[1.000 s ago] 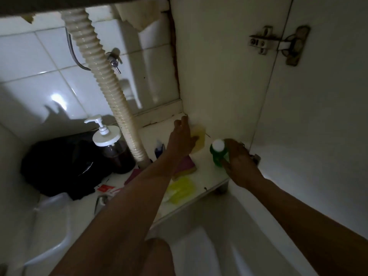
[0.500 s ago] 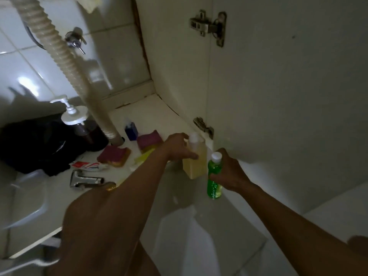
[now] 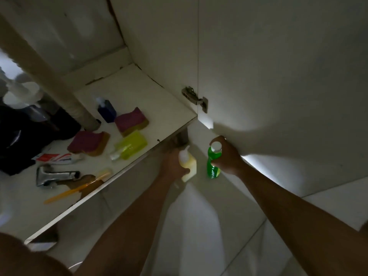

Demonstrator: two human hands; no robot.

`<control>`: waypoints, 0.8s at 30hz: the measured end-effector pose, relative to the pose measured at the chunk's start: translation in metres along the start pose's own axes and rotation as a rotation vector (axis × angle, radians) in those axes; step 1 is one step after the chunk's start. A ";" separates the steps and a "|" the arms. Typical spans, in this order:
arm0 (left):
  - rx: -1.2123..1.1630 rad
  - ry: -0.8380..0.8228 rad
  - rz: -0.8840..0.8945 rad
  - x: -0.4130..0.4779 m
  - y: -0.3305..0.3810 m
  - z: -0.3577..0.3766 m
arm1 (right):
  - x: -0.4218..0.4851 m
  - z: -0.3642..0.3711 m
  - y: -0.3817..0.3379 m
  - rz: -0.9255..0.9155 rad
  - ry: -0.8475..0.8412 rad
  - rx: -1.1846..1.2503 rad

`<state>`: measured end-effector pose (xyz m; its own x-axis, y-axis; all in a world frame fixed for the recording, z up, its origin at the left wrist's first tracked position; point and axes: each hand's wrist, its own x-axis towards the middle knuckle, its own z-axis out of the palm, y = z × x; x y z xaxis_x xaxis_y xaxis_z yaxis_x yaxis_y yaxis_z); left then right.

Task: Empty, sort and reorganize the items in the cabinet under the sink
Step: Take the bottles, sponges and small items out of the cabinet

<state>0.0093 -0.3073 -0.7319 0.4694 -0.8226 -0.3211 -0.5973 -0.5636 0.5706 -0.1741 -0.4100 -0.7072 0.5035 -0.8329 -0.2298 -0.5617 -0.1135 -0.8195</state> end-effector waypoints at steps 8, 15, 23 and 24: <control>-0.016 0.094 -0.002 0.025 -0.025 0.023 | 0.013 0.023 0.008 -0.029 -0.087 -0.073; 0.054 -0.015 -0.036 0.025 -0.024 0.016 | 0.004 0.022 0.011 -0.001 -0.129 -0.082; 0.314 -0.254 0.048 0.019 -0.008 -0.035 | -0.005 0.002 -0.023 -0.203 -0.010 -0.066; 0.347 -0.285 0.058 0.018 0.000 -0.050 | -0.003 -0.002 -0.033 -0.254 0.016 -0.057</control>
<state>0.0504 -0.3187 -0.6993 0.2599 -0.8145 -0.5187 -0.8229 -0.4679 0.3224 -0.1583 -0.4051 -0.6782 0.6227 -0.7824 -0.0114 -0.4548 -0.3500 -0.8189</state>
